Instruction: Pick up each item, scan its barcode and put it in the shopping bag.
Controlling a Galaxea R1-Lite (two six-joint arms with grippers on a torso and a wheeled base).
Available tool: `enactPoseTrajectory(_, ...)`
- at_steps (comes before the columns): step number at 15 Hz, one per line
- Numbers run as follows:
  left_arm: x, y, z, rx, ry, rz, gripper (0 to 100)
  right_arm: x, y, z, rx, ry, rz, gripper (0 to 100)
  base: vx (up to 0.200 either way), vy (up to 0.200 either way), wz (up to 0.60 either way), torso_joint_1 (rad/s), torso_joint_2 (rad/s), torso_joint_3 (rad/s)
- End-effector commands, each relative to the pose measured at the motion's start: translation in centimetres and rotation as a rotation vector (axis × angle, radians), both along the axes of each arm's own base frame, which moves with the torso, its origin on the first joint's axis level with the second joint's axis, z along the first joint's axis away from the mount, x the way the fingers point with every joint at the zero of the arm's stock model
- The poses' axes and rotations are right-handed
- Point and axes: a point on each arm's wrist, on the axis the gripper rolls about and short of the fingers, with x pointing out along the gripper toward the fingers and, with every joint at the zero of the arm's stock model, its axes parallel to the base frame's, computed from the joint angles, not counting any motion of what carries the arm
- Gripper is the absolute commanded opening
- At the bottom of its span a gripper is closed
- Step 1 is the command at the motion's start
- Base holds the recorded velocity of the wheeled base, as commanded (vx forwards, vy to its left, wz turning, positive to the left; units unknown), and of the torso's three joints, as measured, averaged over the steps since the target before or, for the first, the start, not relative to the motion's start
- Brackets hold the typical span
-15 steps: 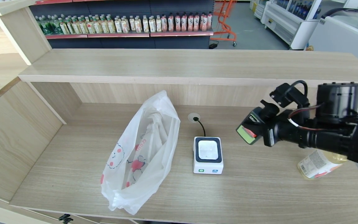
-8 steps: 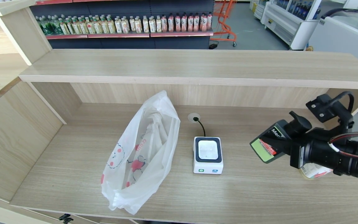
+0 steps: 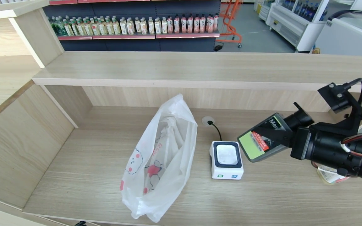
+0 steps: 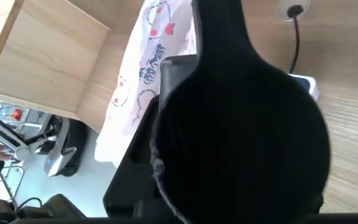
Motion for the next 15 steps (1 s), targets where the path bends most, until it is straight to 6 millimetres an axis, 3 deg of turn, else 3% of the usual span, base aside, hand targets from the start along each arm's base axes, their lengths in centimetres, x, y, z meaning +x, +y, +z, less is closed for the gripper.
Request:
enactPoseTrajectory(1,0.0,0.0,0.0,-0.001,0.001,0.0,100,0.7,1.0,-0.8,-0.012,0.037,0.021,0,0.0,0.2,0.0,-0.007,0.0,0.002)
enactPoseTrajectory(3,0.0,0.0,0.0,0.005,0.002,0.0,100,2.0,1.6,-2.4,-0.044,0.096,0.019,0,0.0,0.2,0.0,0.002,0.0,0.0)
enactPoseTrajectory(9,0.0,0.0,0.0,0.007,0.002,0.0,100,6.6,4.6,-5.7,-0.102,0.199,0.026,0,0.0,0.0,0.0,0.0,0.0,0.0)
enactPoseTrajectory(15,0.0,0.0,0.0,0.007,0.002,0.0,100,9.2,8.5,-8.2,-0.222,0.162,0.056,0,0.0,0.0,0.0,0.0,0.0,0.0)
